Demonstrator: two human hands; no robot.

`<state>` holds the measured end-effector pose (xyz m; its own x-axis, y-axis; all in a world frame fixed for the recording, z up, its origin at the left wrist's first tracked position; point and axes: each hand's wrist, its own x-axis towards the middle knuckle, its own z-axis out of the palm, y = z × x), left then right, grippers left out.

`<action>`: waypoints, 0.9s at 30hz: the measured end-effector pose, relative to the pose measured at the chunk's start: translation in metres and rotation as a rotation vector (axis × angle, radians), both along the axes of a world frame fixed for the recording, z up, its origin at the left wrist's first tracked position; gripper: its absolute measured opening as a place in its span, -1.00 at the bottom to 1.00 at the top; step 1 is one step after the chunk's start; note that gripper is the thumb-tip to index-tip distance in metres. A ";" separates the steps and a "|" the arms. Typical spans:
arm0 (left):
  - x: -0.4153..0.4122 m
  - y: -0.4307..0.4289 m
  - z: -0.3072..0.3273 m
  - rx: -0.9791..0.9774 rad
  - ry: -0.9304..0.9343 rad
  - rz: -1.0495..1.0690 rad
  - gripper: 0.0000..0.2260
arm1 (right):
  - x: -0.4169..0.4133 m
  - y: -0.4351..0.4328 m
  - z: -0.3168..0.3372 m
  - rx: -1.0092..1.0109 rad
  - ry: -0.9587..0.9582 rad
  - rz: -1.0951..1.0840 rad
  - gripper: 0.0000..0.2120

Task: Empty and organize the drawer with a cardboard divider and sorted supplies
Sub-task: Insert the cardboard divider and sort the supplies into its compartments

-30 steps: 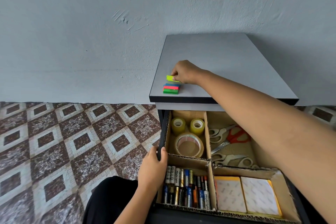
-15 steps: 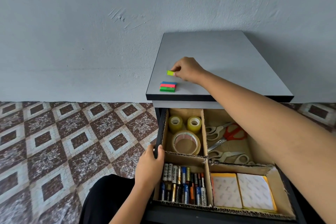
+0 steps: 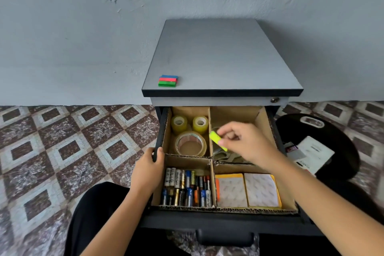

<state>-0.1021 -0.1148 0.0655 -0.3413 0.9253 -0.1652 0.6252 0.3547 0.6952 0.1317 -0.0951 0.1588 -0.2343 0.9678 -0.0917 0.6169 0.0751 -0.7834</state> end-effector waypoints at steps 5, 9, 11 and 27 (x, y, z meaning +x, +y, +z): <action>-0.002 0.001 -0.002 -0.013 -0.008 0.001 -0.59 | 0.017 -0.040 -0.055 -0.192 -0.017 -0.151 -0.90; -0.003 0.000 -0.002 -0.017 -0.005 -0.003 -0.54 | 0.015 -0.050 -0.083 -0.264 -0.118 -0.204 -0.92; -0.001 -0.002 0.001 -0.009 -0.006 -0.014 -0.54 | 0.011 -0.049 -0.088 -0.263 -0.191 -0.214 -0.91; 0.003 -0.008 0.011 0.023 -0.050 -0.050 -0.59 | -0.017 -0.046 -0.095 -0.199 -0.519 -0.246 -0.89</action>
<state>-0.0996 -0.1224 0.0767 -0.2865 0.9447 -0.1593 0.6060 0.3075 0.7336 0.1150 -0.1414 0.0637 0.1175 0.9406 -0.3186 0.9030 -0.2347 -0.3599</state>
